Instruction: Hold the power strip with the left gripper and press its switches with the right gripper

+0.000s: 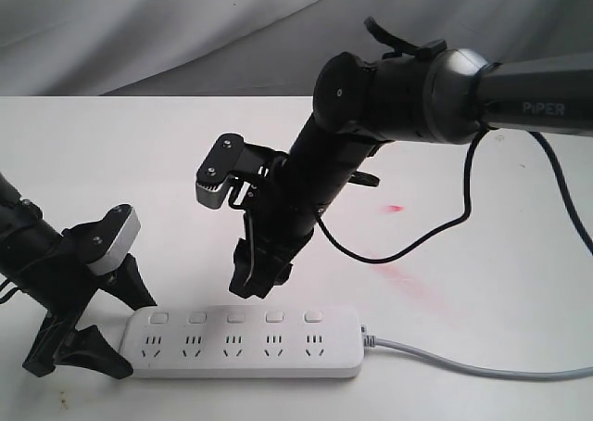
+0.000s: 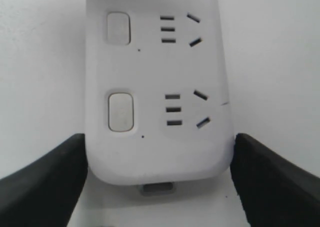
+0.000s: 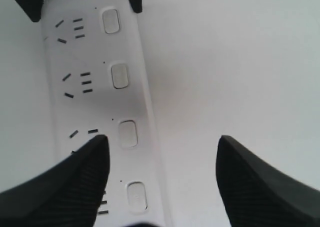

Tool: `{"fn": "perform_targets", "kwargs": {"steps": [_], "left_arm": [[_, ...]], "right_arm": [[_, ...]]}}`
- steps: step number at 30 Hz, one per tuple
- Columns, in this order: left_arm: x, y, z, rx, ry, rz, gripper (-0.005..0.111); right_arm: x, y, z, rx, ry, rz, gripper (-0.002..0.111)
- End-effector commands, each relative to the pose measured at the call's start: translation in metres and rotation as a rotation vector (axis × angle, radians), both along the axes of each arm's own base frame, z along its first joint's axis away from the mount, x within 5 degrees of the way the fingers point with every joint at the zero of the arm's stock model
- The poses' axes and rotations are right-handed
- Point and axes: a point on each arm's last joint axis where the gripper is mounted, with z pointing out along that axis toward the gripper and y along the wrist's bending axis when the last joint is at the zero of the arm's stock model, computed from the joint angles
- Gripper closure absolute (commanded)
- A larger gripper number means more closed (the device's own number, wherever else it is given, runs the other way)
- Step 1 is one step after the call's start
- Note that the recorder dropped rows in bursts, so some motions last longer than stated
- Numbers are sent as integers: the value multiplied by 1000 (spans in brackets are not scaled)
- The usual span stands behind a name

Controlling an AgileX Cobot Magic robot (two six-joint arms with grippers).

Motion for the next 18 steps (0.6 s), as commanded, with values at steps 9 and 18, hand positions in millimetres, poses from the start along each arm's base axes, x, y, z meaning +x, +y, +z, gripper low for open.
{"fn": "perform_targets", "kwargs": {"steps": [9, 18], "left_arm": [[-1, -2, -1, 3, -1, -13, 45], [-1, -2, -1, 3, -1, -13, 45]], "right_arm": [[4, 3, -38, 23, 10, -31, 51], [4, 8, -37, 76, -11, -53, 51]]}}
